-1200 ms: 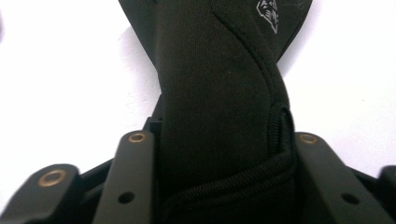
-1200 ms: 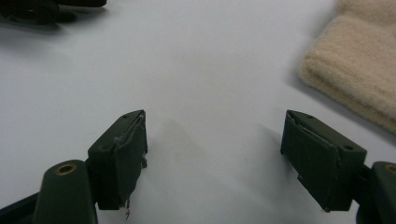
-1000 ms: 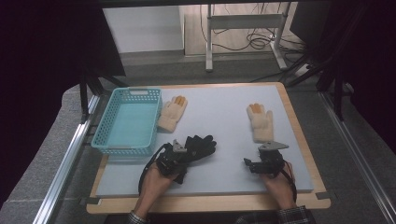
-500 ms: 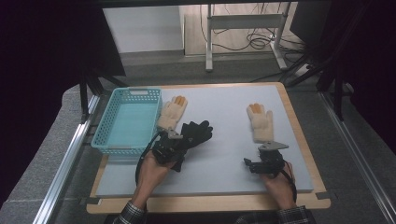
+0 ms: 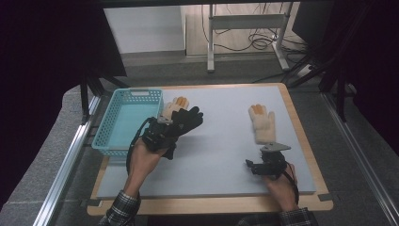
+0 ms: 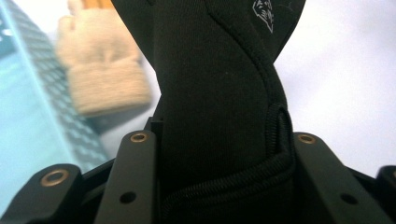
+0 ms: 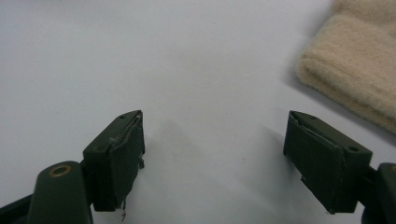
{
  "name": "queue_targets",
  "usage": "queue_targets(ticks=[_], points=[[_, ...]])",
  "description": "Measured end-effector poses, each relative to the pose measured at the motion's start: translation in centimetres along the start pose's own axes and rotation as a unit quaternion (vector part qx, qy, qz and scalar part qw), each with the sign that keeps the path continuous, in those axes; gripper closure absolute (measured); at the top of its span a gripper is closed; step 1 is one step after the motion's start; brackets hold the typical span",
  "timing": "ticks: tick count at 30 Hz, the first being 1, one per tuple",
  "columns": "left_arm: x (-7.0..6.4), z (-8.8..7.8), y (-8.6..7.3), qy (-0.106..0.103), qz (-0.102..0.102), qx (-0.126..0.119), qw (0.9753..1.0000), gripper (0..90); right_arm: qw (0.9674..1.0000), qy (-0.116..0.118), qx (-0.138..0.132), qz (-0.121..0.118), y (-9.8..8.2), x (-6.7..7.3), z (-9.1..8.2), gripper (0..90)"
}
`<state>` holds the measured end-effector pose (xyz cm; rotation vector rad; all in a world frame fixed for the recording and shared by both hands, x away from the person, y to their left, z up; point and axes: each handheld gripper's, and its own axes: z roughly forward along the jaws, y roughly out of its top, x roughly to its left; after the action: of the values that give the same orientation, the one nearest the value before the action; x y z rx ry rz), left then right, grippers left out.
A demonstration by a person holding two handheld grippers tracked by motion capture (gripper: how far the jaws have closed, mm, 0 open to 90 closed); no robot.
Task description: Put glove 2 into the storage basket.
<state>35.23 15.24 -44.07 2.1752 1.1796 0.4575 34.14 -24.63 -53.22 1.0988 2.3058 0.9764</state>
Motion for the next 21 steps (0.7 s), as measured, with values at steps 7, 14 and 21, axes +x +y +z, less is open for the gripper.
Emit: queue_targets(ticks=[7, 14, 21], points=[[1.9, -0.8, 0.1, 0.013, -0.020, -0.003, 0.9997, 60.9, 1.0000, 0.000, 0.001, 0.001, 0.0, 0.0, 0.0, 20.2], [4.1, -1.7, 0.3, 0.034, -0.042, -0.005, 0.9985, 60.9, 1.0000, 0.001, 0.000, 0.000, 0.0, 0.0, 0.0, 20.2], [6.5, -2.1, 0.5, 0.059, -0.062, -0.002, 0.9963, 60.8, 1.0000, 0.001, 0.000, 0.001, 0.0, 0.0, 0.0, 20.2]])
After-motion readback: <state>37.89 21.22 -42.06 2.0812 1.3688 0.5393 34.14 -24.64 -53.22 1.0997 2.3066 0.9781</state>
